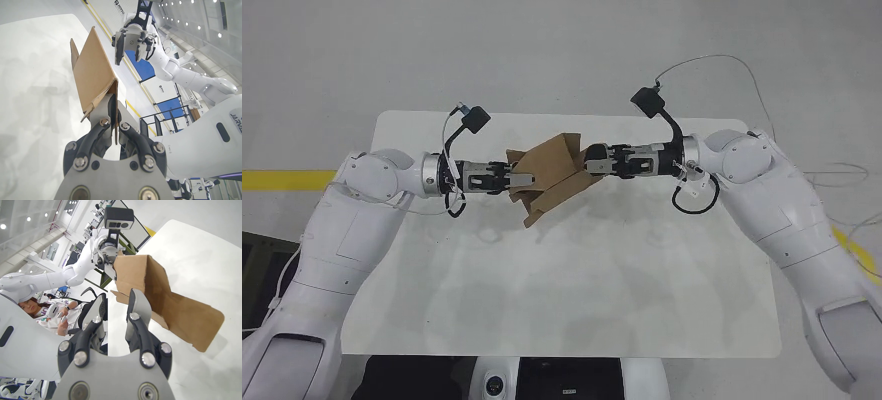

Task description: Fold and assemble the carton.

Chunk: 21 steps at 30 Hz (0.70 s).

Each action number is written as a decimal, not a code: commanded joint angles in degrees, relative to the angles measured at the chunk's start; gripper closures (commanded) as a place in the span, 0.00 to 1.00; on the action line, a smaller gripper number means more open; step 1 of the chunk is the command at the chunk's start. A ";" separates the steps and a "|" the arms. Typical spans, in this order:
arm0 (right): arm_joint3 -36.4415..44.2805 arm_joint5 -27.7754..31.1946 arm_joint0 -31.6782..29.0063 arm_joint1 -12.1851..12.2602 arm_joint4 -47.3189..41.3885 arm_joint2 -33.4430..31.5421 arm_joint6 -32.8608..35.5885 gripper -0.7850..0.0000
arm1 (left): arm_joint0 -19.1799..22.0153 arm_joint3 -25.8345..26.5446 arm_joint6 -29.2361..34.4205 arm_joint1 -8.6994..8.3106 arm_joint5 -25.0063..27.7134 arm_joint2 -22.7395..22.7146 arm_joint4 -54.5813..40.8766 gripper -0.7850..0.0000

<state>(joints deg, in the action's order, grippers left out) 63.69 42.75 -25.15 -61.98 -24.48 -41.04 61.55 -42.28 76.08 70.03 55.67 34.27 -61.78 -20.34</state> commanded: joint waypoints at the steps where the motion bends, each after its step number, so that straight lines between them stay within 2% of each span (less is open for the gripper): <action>1: -0.98 0.76 1.22 0.04 0.07 1.73 -0.76 0.70 | -0.18 0.43 0.67 -0.10 -0.69 0.04 -1.16 1.00; 8: -3.82 2.98 4.78 -0.78 -0.27 7.50 -2.99 0.74 | -0.35 1.59 1.11 -0.37 -1.13 0.35 -1.76 1.00; 21: -7.13 5.79 8.65 -2.71 -3.02 15.29 -5.79 0.72 | -0.40 2.26 0.64 -0.85 -0.66 1.15 -2.11 1.00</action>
<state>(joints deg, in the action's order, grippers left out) 56.51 48.42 -16.69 -64.56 -26.91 -26.27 55.88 -42.68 78.31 70.69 54.88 33.60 -60.67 -22.41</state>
